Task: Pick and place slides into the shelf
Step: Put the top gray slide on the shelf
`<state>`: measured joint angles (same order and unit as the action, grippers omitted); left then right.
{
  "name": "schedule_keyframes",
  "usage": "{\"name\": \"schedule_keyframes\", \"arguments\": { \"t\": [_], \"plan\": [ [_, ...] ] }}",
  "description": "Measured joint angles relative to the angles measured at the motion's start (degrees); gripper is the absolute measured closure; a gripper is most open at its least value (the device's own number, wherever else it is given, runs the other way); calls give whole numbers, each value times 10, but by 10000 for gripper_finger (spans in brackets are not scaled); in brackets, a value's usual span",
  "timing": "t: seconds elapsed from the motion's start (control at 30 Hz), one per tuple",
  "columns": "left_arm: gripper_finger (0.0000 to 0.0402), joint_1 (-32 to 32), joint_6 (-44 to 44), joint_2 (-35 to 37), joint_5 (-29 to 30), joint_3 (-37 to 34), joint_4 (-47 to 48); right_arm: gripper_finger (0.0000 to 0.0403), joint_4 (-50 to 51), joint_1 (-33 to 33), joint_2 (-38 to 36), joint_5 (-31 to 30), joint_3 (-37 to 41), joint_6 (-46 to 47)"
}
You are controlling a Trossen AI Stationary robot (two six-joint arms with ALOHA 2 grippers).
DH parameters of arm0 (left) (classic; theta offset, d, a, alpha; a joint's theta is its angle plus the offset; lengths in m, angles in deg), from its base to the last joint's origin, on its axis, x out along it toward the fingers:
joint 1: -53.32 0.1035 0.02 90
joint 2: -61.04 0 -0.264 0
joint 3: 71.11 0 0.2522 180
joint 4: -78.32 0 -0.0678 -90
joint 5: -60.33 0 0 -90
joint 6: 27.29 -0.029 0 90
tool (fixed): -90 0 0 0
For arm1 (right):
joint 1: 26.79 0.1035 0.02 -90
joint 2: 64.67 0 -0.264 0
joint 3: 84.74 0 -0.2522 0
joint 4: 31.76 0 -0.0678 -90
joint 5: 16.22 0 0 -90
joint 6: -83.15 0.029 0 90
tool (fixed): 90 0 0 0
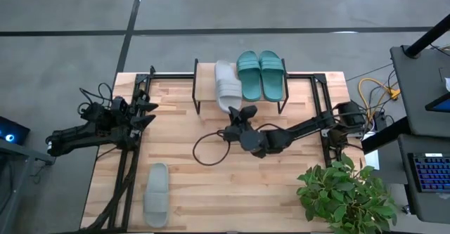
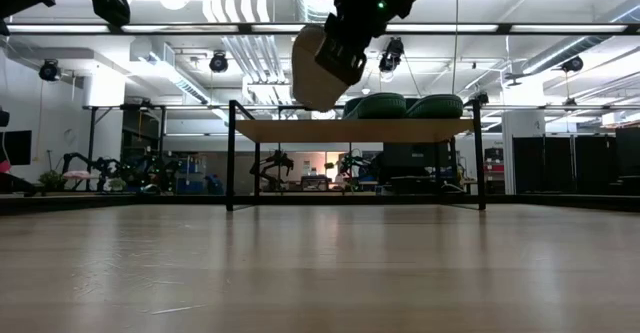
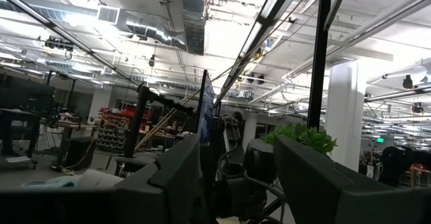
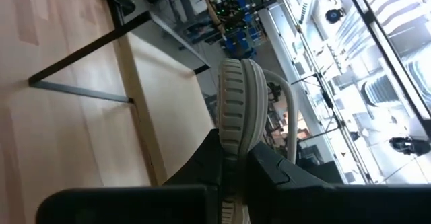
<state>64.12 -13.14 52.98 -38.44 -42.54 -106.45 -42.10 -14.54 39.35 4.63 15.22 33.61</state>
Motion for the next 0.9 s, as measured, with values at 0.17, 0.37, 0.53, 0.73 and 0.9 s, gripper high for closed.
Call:
{"name": "schedule_keyframes", "arguments": {
  "t": [0.17, 0.37, 0.53, 0.73, 0.9],
  "plan": [
    [226, 0, 0, 0, 0, 0, 0, 380, 0, 2, 22, -1, 0, -26],
    [226, 0, 0, 0, 0, 0, 0, 380, -1, 2, 50, -15, -9, -39],
    [226, 0, 0, 0, 0, 0, 0, 380, -1, 1, 68, -21, -20, -48],
    [226, 0, 0, 1, 0, 0, 1, 380, -1, -5, 78, -35, -31, -70],
    [226, 0, 0, 0, 0, 0, 1, 380, 3, -12, 78, -51, -31, -75]
  ]
}}
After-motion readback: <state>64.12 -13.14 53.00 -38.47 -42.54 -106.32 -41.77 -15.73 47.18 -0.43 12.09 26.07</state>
